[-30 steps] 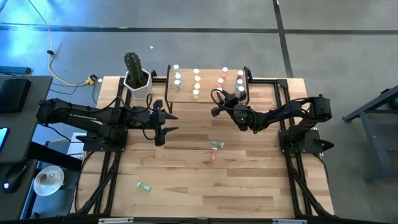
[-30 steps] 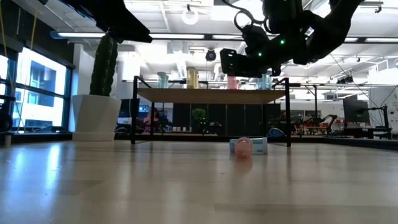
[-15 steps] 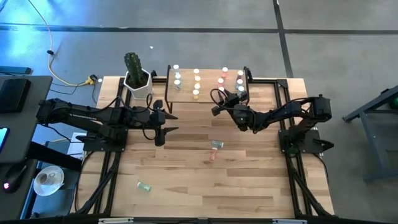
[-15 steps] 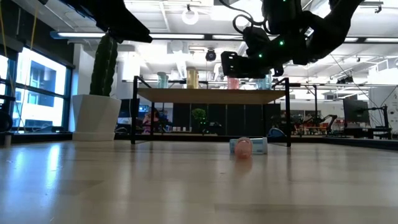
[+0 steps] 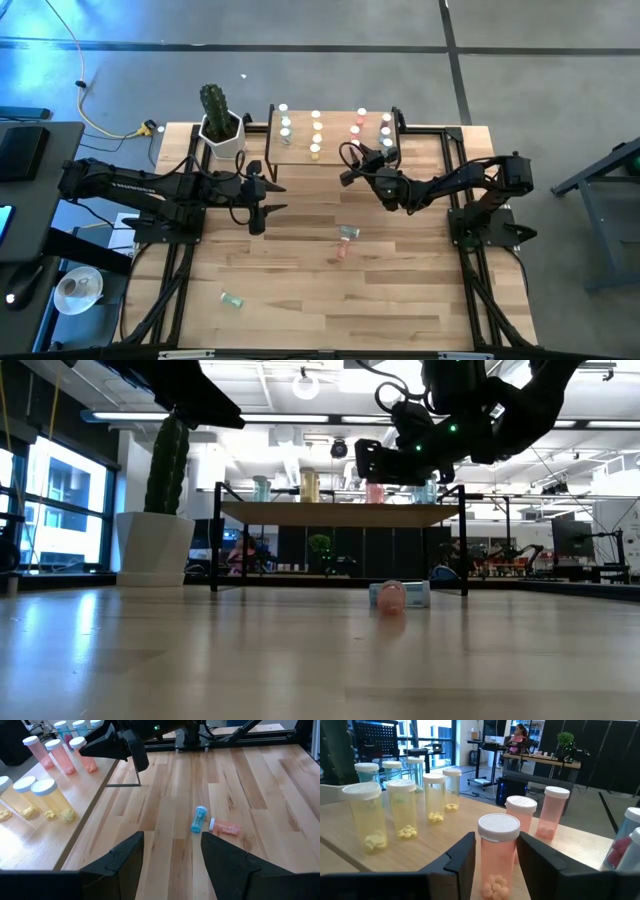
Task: Pick and place medicine bottles onto shelf by color
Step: Put the orange pill bottle on the shelf
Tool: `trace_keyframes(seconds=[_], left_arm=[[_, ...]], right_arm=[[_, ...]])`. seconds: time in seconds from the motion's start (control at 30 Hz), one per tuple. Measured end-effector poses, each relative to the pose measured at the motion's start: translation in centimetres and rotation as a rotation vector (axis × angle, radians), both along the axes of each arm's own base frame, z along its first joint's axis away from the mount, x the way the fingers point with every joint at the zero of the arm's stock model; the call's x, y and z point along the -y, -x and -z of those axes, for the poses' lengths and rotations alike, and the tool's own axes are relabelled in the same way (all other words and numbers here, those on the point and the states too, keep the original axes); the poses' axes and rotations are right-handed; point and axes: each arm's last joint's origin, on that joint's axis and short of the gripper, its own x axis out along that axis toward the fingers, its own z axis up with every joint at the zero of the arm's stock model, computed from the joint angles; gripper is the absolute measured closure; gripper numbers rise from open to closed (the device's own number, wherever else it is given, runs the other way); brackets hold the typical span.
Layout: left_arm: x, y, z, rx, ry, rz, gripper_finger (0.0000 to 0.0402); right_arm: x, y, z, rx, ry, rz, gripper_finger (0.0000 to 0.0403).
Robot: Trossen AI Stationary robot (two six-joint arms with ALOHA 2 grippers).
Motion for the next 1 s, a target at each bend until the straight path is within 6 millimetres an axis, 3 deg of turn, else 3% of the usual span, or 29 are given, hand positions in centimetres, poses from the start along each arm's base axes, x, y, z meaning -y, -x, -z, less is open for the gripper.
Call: trace_keyframes(seconds=[0.47, 0.73, 1.0], left_arm=[[0.0, 0.0, 0.0, 0.001, 0.0, 0.0, 0.0213], [0.0, 0.0, 0.0, 0.001, 0.0, 0.0, 0.0213], [0.0, 0.0, 0.0, 0.001, 0.0, 0.0, 0.0213]], right_arm=[[0.0, 0.0, 0.0, 0.026, -0.016, -0.01, 0.0259], [-0.1, 0.0, 0.0, 0.033, -0.019, -0.012, 0.0222], [-1.2, 0.2, -1.3, 0.06, -0.007, -0.043, 0.0217]])
